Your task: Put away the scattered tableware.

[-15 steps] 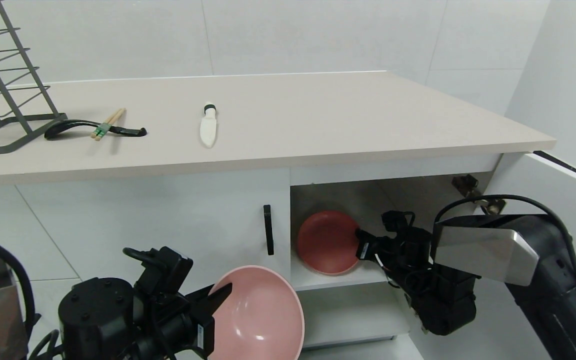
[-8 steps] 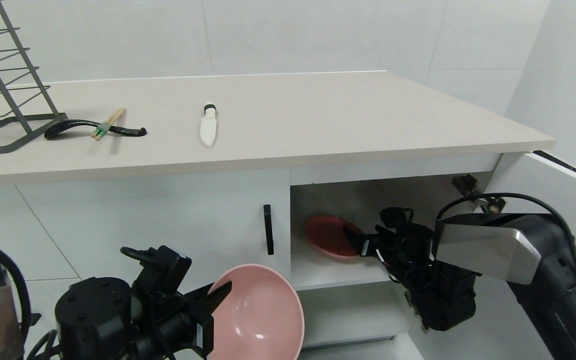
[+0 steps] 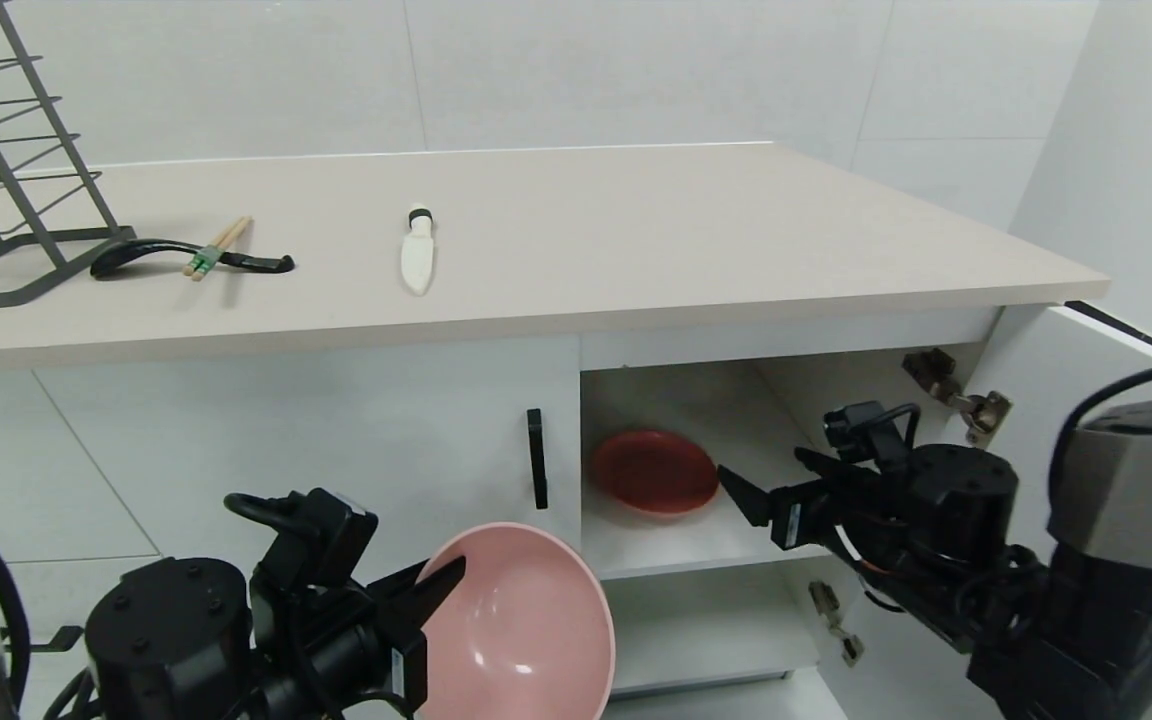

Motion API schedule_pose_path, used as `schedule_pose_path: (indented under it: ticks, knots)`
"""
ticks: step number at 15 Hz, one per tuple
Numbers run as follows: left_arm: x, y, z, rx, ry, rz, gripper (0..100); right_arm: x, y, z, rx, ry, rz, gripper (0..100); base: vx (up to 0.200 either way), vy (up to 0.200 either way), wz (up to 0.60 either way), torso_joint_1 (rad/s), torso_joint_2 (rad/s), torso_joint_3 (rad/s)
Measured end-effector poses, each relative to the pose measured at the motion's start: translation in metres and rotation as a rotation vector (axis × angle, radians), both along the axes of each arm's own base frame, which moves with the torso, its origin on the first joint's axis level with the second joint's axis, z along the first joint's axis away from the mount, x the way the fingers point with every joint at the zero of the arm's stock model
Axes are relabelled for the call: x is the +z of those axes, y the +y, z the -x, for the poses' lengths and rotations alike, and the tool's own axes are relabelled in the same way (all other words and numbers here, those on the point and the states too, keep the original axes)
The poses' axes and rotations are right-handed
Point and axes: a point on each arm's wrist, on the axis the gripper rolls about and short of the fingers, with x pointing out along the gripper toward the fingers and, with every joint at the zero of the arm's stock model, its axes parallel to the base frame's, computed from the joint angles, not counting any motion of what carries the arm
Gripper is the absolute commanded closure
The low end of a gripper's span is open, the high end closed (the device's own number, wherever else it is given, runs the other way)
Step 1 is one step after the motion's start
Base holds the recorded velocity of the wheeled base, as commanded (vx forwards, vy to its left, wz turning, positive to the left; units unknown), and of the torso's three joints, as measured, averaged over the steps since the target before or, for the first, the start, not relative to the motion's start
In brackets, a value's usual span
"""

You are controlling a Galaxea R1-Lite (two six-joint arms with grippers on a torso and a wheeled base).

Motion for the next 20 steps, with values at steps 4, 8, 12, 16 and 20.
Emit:
schedule_pose_path:
  ticks: [4, 8, 12, 16, 20]
  knots:
    - [0.0, -0.013, 0.012, 0.009, -0.055, -0.069, 100, 0.036, 0.011, 0.068, 0.181, -0.067, 0.029, 0, 0.0, 0.0, 0.0, 0.0, 0.0, 0.0]
    - [0.002, -0.024, 0.014, -0.016, -0.099, -0.096, 100, 0.046, 0.015, 0.089, 0.252, -0.091, 0.015, 0, 0.0, 0.0, 0.0, 0.0, 0.0, 0.0]
    - [0.003, -0.042, -0.002, -0.025, -0.151, -0.093, 100, 0.048, 0.01, 0.099, 0.265, -0.087, 0.021, 0, 0.0, 0.0, 0.0, 0.0, 0.0, 0.0]
    - [-0.004, -0.066, -0.022, -0.035, -0.188, -0.109, 100, 0.056, 0.003, 0.107, 0.263, -0.114, 0.003, 0, 0.0, 0.0, 0.0, 0.0, 0.0, 0.0]
    - [-0.007, -0.095, -0.04, -0.06, -0.28, -0.138, 100, 0.059, 0.001, 0.109, 0.263, -0.125, -0.004, 0, 0.0, 0.0, 0.0, 0.0, 0.0, 0.0]
